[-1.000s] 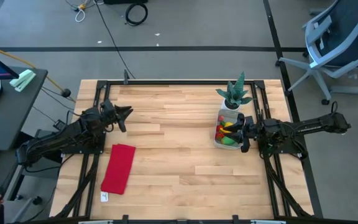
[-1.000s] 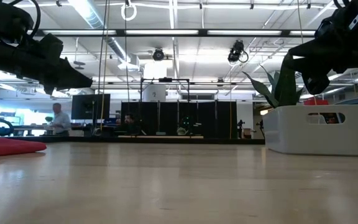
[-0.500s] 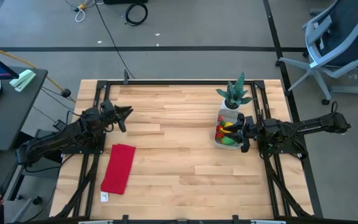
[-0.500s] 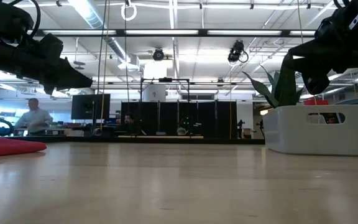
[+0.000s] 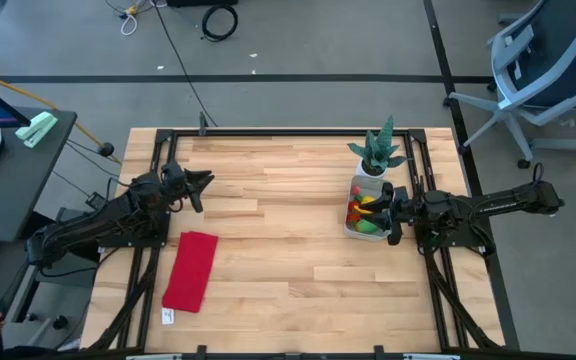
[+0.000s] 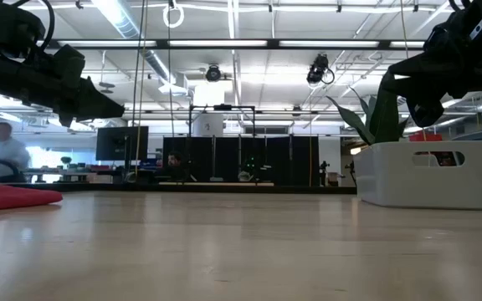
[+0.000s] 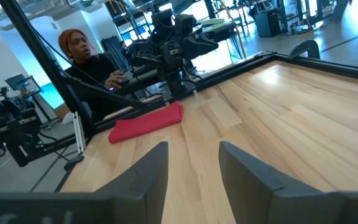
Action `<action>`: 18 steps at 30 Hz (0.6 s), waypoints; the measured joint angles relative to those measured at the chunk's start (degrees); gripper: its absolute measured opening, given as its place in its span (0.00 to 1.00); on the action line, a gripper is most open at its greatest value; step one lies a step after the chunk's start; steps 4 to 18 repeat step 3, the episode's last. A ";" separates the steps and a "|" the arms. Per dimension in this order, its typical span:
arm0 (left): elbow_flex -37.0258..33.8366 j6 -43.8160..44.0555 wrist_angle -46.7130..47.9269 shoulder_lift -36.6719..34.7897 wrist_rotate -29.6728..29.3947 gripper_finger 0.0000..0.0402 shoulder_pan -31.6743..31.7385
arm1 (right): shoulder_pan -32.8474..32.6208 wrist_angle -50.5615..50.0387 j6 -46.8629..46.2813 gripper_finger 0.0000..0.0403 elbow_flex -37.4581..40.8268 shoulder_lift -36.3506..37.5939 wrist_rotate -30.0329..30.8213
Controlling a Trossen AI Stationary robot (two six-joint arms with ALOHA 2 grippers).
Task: Pick and placing Produce into tupperware
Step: Return to Home Position
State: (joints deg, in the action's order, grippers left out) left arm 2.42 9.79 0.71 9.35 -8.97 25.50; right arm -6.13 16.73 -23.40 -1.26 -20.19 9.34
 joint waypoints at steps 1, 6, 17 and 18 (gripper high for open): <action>0.02 -0.01 0.00 0.00 0.00 0.22 0.00 | -0.02 0.00 0.00 0.37 0.00 -0.02 -0.02; 0.02 0.02 0.00 0.00 0.00 0.21 0.00 | -0.02 0.00 0.00 0.37 0.00 -0.01 -0.02; 0.02 0.02 0.00 0.00 0.00 0.21 0.00 | -0.02 0.00 0.00 0.37 0.00 -0.01 -0.02; 0.02 0.02 0.00 0.00 0.00 0.21 0.00 | -0.02 0.00 0.00 0.37 0.00 -0.01 -0.02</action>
